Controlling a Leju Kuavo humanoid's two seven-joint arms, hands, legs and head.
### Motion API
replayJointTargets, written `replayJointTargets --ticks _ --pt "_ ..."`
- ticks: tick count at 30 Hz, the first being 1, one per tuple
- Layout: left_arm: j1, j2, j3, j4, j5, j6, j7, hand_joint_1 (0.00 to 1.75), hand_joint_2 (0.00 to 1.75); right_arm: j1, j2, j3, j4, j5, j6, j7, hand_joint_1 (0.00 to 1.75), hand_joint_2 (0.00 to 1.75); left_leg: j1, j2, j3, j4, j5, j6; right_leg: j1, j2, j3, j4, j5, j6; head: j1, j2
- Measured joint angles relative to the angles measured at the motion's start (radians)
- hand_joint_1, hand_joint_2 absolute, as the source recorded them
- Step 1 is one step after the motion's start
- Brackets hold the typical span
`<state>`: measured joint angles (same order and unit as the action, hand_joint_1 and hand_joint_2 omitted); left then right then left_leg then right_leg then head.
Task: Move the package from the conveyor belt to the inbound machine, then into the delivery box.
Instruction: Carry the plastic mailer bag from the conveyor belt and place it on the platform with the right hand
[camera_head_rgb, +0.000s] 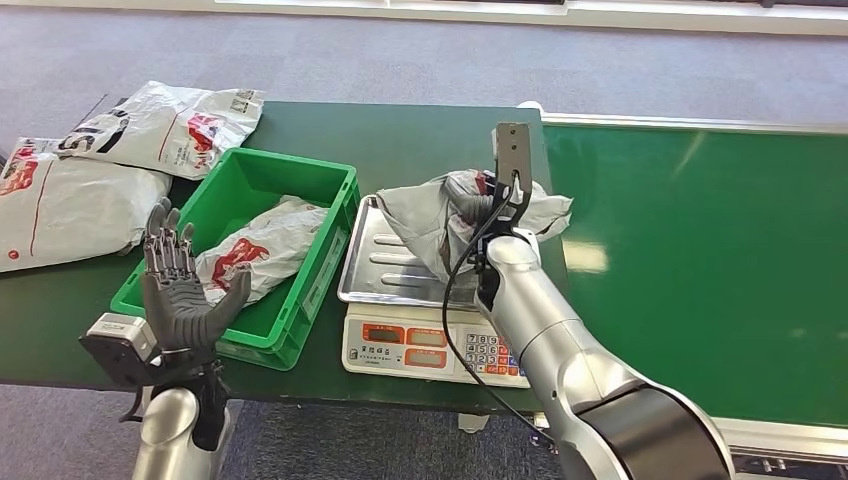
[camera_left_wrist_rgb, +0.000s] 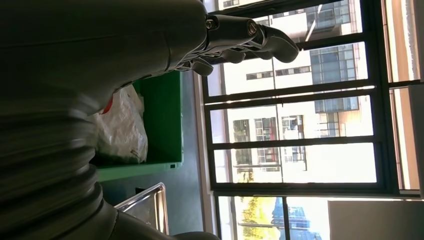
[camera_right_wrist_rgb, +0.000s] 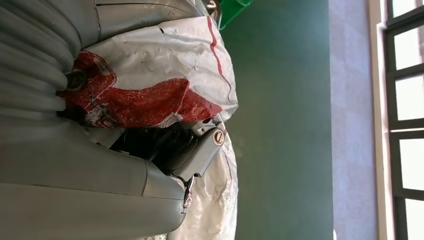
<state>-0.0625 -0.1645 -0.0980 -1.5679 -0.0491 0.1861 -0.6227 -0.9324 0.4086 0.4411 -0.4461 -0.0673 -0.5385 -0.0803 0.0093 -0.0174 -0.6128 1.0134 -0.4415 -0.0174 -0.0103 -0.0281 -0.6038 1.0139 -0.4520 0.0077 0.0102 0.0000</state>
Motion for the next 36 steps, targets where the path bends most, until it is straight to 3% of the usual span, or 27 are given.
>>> replayJointTargets --ticks 12,20,21,24,25,32,36 --pt "0.026 -0.001 0.024 -0.034 -0.012 0.010 0.002 0.00 1.75 0.009 0.003 0.149 -0.012 -0.136 0.000 -0.052 1.75 1.75 0.000 0.000 0.000 0.000 0.000 0.000 0.002 0.000 0.000 0.000 0.000 0.000 0.000 0.000" --pt "0.036 -0.002 0.044 -0.039 -0.005 0.013 -0.005 0.00 1.75 0.008 0.004 0.200 -0.026 -0.156 0.000 -0.183 1.75 1.75 0.000 0.000 0.000 0.000 0.000 0.000 0.001 0.000 0.000 0.000 0.000 0.000 0.000 0.000" --pt "0.037 -0.003 0.045 -0.039 -0.004 0.011 -0.006 0.00 1.75 0.008 0.004 0.200 -0.029 -0.149 0.000 -0.196 1.65 1.75 0.000 0.000 0.000 0.000 0.000 0.000 0.001 0.000 0.000 0.000 0.000 0.000 0.000 0.000" --pt "0.036 -0.004 0.046 -0.039 -0.003 0.007 -0.009 0.00 1.75 0.008 0.003 0.201 -0.036 -0.133 0.000 -0.211 0.34 1.75 0.000 0.000 0.000 0.000 0.000 0.000 0.001 0.000 0.000 0.000 0.000 0.000 0.000 0.000" --pt "0.036 -0.005 0.046 -0.039 -0.003 0.006 -0.009 0.00 1.75 0.008 0.003 0.201 -0.037 -0.128 0.000 -0.212 0.00 1.75 0.000 0.000 0.000 0.000 0.000 0.000 0.001 0.000 0.000 0.000 0.000 0.000 0.000 0.000" --pt "0.019 -0.006 0.046 -0.033 -0.066 -0.011 0.041 0.00 1.75 0.008 0.002 0.202 -0.039 -0.063 0.000 -0.130 0.00 1.75 0.000 0.000 0.000 0.000 0.000 0.000 0.001 0.000 -0.001 0.000 0.000 0.000 0.000 0.000" --pt "-0.028 -0.006 0.045 -0.008 -0.136 -0.013 0.100 0.00 1.75 0.009 -0.003 0.201 -0.039 -0.063 0.000 -0.097 0.00 1.75 0.000 0.000 0.000 0.001 0.001 -0.001 0.001 -0.001 -0.001 0.000 0.000 -0.001 0.000 0.000"
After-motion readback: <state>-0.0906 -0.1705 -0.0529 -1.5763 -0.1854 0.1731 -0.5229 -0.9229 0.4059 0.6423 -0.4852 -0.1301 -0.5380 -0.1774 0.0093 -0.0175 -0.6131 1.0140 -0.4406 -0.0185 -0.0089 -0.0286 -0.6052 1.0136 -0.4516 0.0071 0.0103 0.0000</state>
